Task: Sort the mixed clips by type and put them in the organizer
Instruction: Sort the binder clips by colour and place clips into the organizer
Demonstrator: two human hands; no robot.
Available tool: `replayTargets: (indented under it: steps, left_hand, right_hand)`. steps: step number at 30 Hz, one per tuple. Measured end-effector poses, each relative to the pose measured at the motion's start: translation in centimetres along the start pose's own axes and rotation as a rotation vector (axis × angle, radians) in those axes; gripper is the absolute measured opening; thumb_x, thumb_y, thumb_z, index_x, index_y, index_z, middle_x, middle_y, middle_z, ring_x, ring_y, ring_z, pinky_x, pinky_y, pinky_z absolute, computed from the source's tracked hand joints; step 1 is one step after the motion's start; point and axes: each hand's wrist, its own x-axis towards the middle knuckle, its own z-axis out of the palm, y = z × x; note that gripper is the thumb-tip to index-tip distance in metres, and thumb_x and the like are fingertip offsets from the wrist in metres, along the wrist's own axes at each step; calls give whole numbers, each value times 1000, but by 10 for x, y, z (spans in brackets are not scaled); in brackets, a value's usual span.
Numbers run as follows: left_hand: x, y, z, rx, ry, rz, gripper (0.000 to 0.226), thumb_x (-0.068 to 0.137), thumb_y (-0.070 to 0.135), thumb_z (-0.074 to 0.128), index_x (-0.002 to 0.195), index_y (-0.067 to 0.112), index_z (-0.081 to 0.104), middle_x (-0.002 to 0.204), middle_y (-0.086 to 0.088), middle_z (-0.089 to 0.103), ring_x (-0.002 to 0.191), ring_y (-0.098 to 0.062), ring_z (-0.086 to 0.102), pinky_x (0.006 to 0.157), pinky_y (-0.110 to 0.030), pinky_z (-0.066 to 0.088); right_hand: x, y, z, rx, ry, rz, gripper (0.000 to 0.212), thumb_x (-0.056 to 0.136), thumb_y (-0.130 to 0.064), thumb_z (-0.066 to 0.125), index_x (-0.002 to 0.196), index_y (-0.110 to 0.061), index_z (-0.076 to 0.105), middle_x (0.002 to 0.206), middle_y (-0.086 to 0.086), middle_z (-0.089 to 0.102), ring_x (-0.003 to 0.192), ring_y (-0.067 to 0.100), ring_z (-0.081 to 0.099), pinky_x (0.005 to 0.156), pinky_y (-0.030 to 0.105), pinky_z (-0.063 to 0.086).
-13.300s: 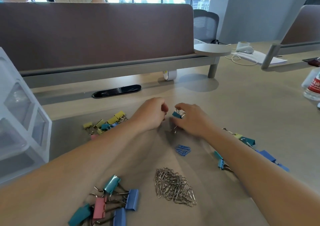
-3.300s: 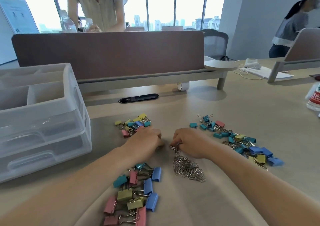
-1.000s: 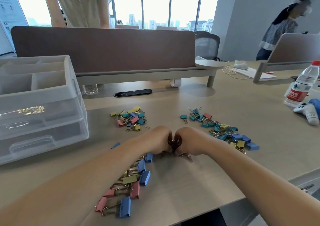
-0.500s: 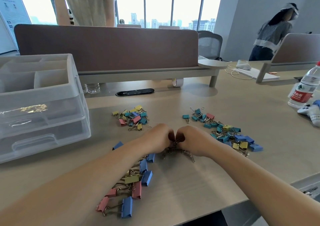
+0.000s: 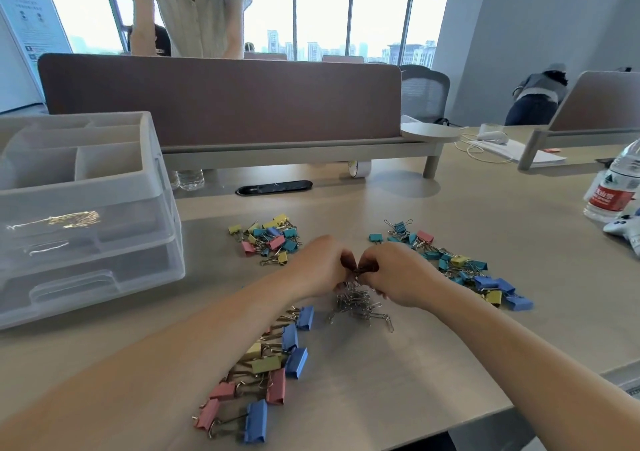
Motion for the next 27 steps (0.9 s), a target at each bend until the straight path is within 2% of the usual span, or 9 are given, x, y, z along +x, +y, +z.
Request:
replayTargets:
  steps: [4,9,12,15,19,22,24,26,27]
  left_hand:
    - [1,-1,0,-4,3,-13,14,87,8,63,89,13,76,70,-7,73,67,-18,72,75,-40,59]
    - [1,-5,7,58,23,-54,20,85,17,64,72,32,70,61,5,70,63,-9,65,79,-42,56]
    - [0,-5,7,38,22,-66,18,85,18,64,75,31,71,61,6,69,62,-7,66,79,-38,56]
    - [-1,-6,6,16,12,-63,17,87,16,63,81,27,74,61,5,70,59,-6,66,74,-31,56]
    - [-5,-4,-4,-60,12,-31,13,89,12,64,87,17,75,67,-3,72,62,-13,71,69,-32,59]
    - [-12,2,-27,-95,55,6,10,91,12,65,92,9,75,72,-8,73,63,-15,71,65,-25,57]
    - [-20,6,-49,-93,98,21,10,90,10,65,89,8,74,72,-9,73,61,-15,70,56,-18,53]
    - [-30,7,-76,-54,153,32,11,88,10,64,82,11,74,66,-6,72,55,-10,67,47,-13,46]
    - [-36,7,-90,-23,185,38,13,87,10,64,78,14,74,63,-3,70,52,-9,65,46,-16,45]
  right_hand:
    - [0,-2,1,6,-1,6,10,91,-27,63,82,-30,60,72,-5,64,70,17,65,69,38,57]
    - [-2,-2,8,43,-27,24,4,92,-25,64,88,-26,65,73,-4,64,73,19,66,69,35,54]
    - [-1,-3,10,44,-26,24,6,92,-25,63,86,-25,65,74,-5,63,74,19,65,67,34,53]
    - [-2,-4,10,45,-35,29,8,92,-24,61,84,-27,63,74,-4,65,72,18,65,65,33,53]
    - [-3,-12,-4,16,-23,23,16,90,-25,61,74,-28,60,68,-4,66,67,15,65,66,34,54]
    - [-3,-28,-26,19,-8,0,24,90,-22,61,67,-28,57,60,-6,63,58,10,60,57,28,48]
    - [0,-45,-41,-8,13,-31,26,90,-21,61,65,-26,56,57,-6,61,54,7,57,53,23,39]
    - [6,-67,-57,-42,43,-77,25,91,-22,61,66,-26,57,60,-5,63,56,7,59,55,23,42]
    - [9,-80,-65,-54,58,-98,25,92,-24,61,68,-26,58,62,-5,63,57,7,60,57,23,46]
